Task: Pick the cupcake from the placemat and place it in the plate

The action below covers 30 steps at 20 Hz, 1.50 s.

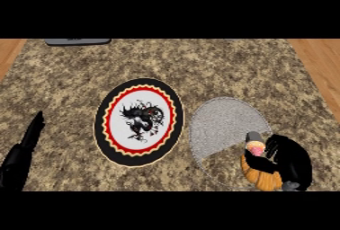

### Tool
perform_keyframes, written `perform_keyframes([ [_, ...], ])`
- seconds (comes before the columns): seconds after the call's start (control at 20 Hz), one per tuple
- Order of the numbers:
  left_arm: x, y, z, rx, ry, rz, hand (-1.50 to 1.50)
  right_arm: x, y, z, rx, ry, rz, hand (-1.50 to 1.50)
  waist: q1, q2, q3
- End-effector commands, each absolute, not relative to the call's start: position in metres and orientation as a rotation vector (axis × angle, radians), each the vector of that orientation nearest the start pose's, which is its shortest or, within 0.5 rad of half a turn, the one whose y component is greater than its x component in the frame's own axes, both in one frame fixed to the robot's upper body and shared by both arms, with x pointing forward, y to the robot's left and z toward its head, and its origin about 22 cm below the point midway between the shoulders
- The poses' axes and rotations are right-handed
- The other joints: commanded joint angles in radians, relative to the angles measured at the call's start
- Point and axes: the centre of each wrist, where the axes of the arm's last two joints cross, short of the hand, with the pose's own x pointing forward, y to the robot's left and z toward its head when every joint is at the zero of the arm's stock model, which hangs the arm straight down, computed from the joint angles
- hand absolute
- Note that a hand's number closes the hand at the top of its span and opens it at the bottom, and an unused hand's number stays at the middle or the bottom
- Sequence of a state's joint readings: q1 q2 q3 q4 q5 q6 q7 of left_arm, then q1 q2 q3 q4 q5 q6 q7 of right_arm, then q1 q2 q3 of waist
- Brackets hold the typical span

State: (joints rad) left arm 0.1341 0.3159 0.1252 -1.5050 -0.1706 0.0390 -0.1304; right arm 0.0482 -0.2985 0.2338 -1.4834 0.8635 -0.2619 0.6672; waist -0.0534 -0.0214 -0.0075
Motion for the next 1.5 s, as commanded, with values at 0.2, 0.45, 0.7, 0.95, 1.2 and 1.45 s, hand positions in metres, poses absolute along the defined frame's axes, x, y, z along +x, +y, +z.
perform_keyframes([
  [0.2, 0.211, 0.351, 0.001, 0.522, -1.485, -0.257, 0.00, 0.179, -0.206, 0.054, -1.401, -1.099, 0.440, 1.50, 0.004, 0.005, 0.001],
  [0.45, 0.202, 0.343, -0.015, 0.501, -1.492, -0.270, 0.00, 0.143, -0.155, 0.102, -1.355, -1.361, 0.427, 1.50, 0.034, 0.012, 0.004],
  [0.7, 0.204, 0.352, -0.006, 0.474, -1.514, -0.298, 0.00, 0.120, -0.115, 0.146, -1.282, -1.475, 0.459, 1.50, 0.052, 0.017, 0.006],
  [0.95, 0.204, 0.337, -0.015, 0.475, -1.518, -0.306, 0.00, 0.141, -0.058, 0.157, -1.225, -1.547, 0.517, 1.50, 0.070, 0.021, 0.005],
  [1.2, 0.223, 0.340, 0.005, 0.483, -1.530, -0.317, 0.00, 0.184, -0.032, 0.149, -1.167, -1.522, 0.499, 1.50, 0.077, 0.024, 0.007],
  [1.45, 0.225, 0.328, 0.007, 0.454, -1.536, -0.328, 0.00, 0.231, -0.021, 0.158, -1.114, -1.456, 0.472, 1.50, 0.107, 0.027, 0.007],
])
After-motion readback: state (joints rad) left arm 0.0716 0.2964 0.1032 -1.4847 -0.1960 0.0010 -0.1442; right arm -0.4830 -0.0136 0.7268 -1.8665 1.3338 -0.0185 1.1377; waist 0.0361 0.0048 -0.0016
